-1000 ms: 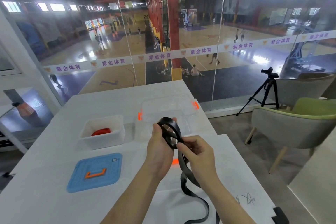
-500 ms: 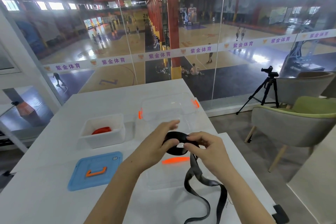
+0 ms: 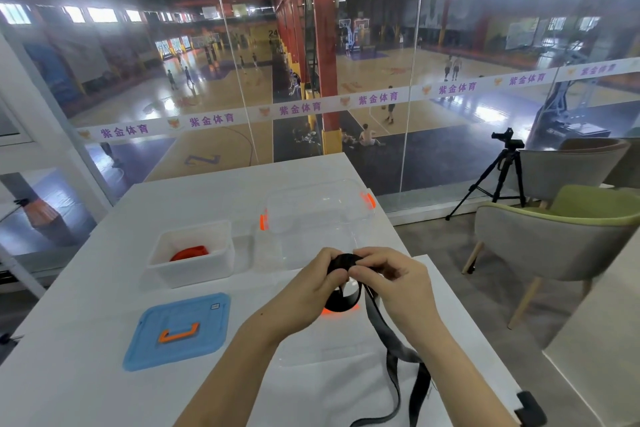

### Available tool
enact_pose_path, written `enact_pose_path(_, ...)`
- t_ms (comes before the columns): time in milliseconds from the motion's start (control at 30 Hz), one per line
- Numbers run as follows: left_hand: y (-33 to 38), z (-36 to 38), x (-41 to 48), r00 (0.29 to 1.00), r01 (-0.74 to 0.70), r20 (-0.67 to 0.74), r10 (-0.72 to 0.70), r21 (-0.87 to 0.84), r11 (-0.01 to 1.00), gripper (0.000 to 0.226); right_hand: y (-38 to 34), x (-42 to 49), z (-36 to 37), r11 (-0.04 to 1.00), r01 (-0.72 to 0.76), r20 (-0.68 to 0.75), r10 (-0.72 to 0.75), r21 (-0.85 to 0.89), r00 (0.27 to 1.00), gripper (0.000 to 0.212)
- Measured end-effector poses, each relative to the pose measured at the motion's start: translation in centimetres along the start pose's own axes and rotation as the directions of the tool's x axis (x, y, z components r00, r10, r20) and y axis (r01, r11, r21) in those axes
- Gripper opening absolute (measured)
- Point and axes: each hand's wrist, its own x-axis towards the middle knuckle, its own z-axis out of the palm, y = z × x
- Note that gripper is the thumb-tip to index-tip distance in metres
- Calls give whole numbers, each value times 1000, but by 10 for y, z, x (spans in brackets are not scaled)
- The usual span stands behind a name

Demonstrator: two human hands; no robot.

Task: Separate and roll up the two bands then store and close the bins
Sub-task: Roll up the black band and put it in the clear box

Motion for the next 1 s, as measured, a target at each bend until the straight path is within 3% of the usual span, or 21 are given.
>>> enact_pose_path(100,0,3,1,998,-15,-57,11,-81,997,15,2,1,-1,1000,3,13,-3,-9,1000,18)
enact_pose_path(333,9,9,-2,968,-64,-251,2,-241,968,20,8,-4,-3,999,14,112,-9,-39,994,35)
enact_pose_path(567,17,18,-5,955,-85,-295,-40,-397,914,28,7,-5,-1,998,47,-36,-45,36,998,29)
enact_pose_path(767,9,1,-5,972,-88,-231,33,-232,969,28,2,1,-12,991,124,20,-123,-58,992,32)
enact_pose_path(933,17,-6,-3,980,-148,-113,164,140,979,37,-3,-2,-12,939,249,114,-227,-238,967,43)
enact_pose_path(1000,20,-5,-1,978,-155,-102,180,217,964,31,-5,-3,-11,902,323,130,-297,-288,946,46)
